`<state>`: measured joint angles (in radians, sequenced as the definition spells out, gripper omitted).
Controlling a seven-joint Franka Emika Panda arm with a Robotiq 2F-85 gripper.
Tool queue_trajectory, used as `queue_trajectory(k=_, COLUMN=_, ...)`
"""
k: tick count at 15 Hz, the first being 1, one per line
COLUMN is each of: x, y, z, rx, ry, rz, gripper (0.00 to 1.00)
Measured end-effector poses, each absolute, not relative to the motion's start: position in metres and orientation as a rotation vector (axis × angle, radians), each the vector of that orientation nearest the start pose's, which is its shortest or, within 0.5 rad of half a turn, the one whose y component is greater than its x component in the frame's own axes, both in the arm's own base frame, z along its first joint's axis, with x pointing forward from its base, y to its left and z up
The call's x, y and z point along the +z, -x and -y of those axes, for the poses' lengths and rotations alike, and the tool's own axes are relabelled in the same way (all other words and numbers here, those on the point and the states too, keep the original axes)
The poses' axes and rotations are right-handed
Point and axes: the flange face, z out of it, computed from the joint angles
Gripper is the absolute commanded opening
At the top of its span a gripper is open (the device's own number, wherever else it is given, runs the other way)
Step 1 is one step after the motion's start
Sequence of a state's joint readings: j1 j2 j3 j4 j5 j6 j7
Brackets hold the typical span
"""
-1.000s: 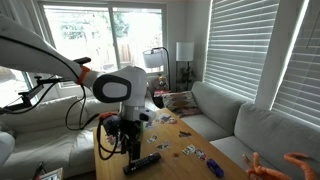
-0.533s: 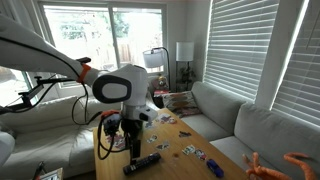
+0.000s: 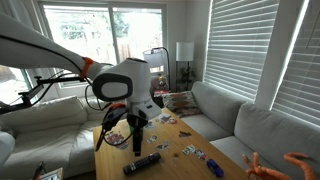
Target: Press a button on the black remote control
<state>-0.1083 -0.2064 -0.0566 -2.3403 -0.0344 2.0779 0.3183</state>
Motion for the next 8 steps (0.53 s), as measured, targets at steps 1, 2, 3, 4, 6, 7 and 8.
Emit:
queue_trajectory(k=1, x=0.413, y=-0.461, z=0.080, rx=0.064, ry=3.056, rz=-0.799, gripper=1.00)
queue_trajectory(k=2, x=0.414, y=-0.463, z=0.082, rx=0.039, ry=3.034, rz=-0.872, gripper=1.00)
queue_trajectory(k=3, x=0.416, y=-0.464, z=0.083, rx=0.012, ry=3.010, rz=-0.943, gripper=1.00)
queue_trajectory(k=4, x=0.417, y=-0.466, z=0.085, rx=-0.014, ry=2.984, rz=-1.015, gripper=1.00)
queue_trajectory(k=6, x=0.418, y=-0.469, z=0.089, rx=-0.066, ry=2.925, rz=-1.154, gripper=1.00)
queue_trajectory(k=7, x=0.419, y=-0.470, z=0.092, rx=-0.092, ry=2.892, rz=-1.221, gripper=1.00)
queue_trajectory(k=8, x=0.419, y=-0.471, z=0.094, rx=-0.130, ry=2.857, rz=-1.279, gripper=1.00)
